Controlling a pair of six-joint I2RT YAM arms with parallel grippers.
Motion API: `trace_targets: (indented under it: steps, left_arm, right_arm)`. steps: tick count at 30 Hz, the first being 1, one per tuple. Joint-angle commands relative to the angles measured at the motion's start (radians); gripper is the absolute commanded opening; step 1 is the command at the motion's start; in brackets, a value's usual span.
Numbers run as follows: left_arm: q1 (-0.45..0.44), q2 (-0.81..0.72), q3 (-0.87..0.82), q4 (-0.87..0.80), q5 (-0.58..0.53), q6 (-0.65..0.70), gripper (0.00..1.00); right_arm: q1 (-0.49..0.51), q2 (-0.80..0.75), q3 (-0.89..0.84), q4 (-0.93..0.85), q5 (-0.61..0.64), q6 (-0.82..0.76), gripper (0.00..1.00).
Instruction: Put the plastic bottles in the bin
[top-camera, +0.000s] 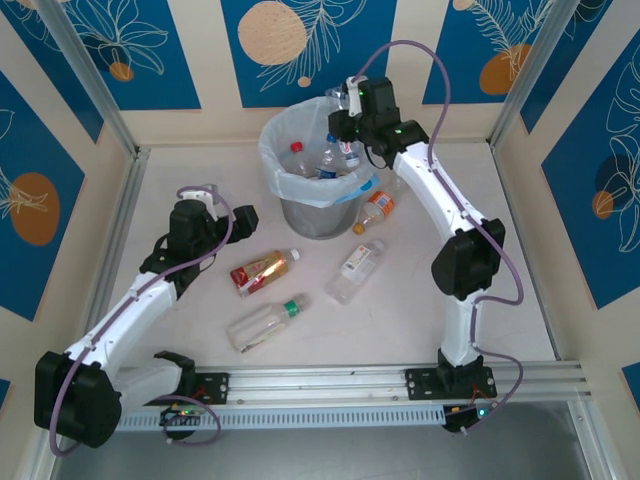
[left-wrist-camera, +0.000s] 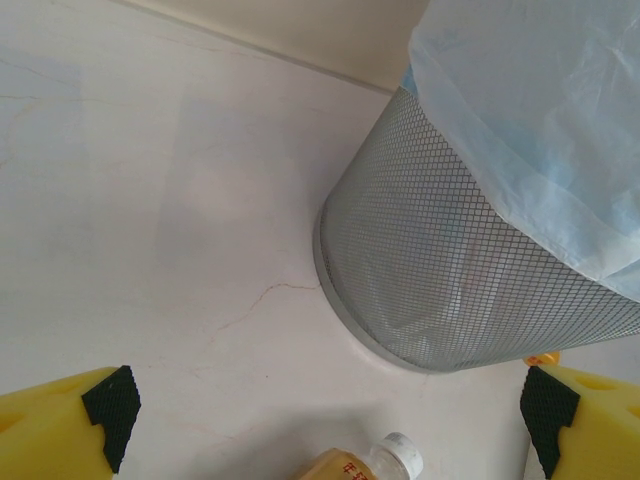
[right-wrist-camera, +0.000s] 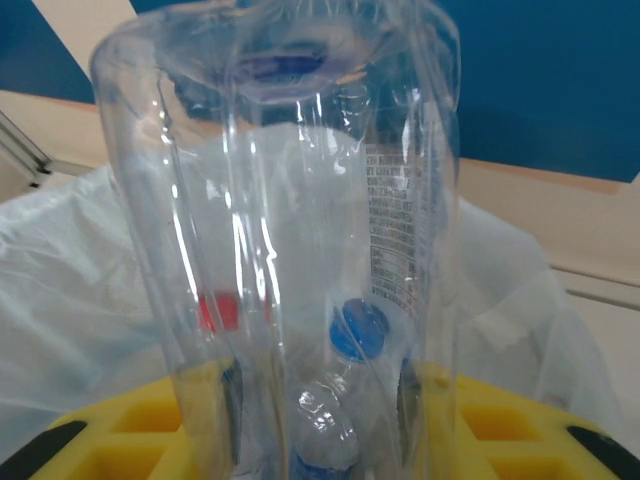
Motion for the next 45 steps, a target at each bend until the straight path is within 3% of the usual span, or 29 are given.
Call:
trace_targets:
  steps: [1,8,12,19,25,40,45]
  left_arm:
    - [0.012,-0.003,0.025,-0.002,0.014,0.012,0.99]
    - [0.013,-0.012,0.021,-0.019,0.004,0.019,0.99]
    - [0.013,-0.014,0.019,-0.022,0.004,0.019,0.99]
    - [0.013,-0.016,0.017,-0.033,0.001,0.016,0.99]
    - [0.012,-0.023,0.017,-0.058,-0.014,0.016,0.99]
    - [0.012,0.012,0.029,-0.073,-0.016,0.009,0.99]
    - [0.013,0.029,0.042,-0.084,-0.009,0.014,0.99]
  right_arm:
    - [0.024,0.037,0.076,-0.101,0.121,-0.021,0.41]
    - [0.064,0.087,0.104,-0.16,0.23,-0.032,0.47]
    - [0.069,0.091,0.102,-0.183,0.271,0.008,0.62]
    - [0.077,0.076,0.114,-0.193,0.24,0.042,0.76]
    - [0.085,0.059,0.113,-0.179,0.285,0.064,0.88]
    - [0.085,-0.054,0.034,-0.109,0.179,0.118,0.95]
    - [0.082,-0.108,-0.038,-0.019,0.001,0.085,1.0]
